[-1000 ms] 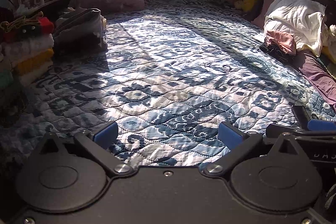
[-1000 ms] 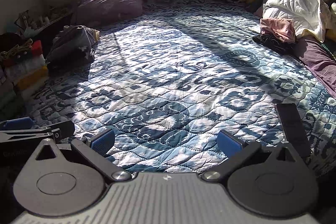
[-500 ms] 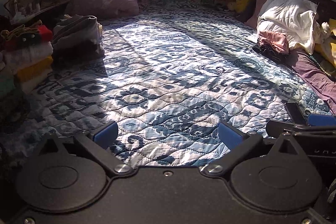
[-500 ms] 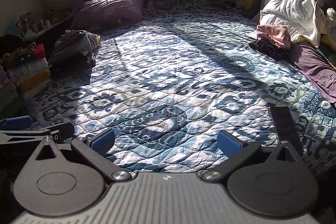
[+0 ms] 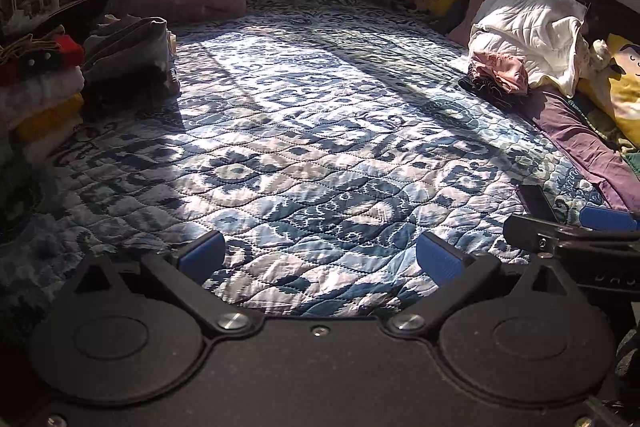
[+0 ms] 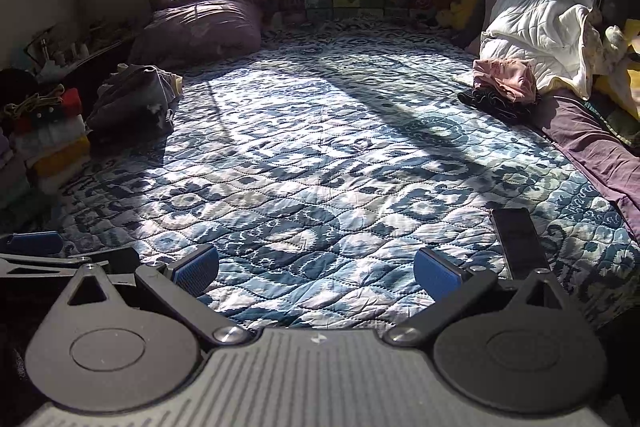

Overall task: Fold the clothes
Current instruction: 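Move both tools toward the pink sweatshirt near the pillows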

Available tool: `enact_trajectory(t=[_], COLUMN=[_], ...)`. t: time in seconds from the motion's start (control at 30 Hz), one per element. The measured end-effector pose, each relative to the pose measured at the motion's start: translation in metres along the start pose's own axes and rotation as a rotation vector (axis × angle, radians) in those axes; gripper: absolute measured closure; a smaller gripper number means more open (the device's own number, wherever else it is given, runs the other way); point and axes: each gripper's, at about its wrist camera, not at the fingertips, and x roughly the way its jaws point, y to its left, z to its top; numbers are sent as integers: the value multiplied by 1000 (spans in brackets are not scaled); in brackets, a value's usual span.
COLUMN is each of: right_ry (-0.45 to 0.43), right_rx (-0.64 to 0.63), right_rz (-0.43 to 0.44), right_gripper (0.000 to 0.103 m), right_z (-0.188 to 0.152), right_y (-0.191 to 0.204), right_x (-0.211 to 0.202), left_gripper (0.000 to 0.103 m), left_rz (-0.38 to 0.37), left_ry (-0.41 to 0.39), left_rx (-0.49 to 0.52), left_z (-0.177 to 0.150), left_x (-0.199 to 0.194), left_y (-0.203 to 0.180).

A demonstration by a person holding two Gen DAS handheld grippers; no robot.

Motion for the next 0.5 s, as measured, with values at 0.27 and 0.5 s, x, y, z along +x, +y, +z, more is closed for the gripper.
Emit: enact_trajectory(t=[0.27, 0.5], right_ry=[-1, 17], right_rx=[-3, -6], right_rz=[5, 23], right_gripper=[0, 0], right_z=[2, 6], right_y=[-5, -9], right_x=[3, 19], left_gripper=[1, 1], left_rz=[-12, 29], left_ry=[-12, -37], left_rx=[-8, 17], left_z=[0, 1], left_x=[1, 14], left_y=[-3, -9])
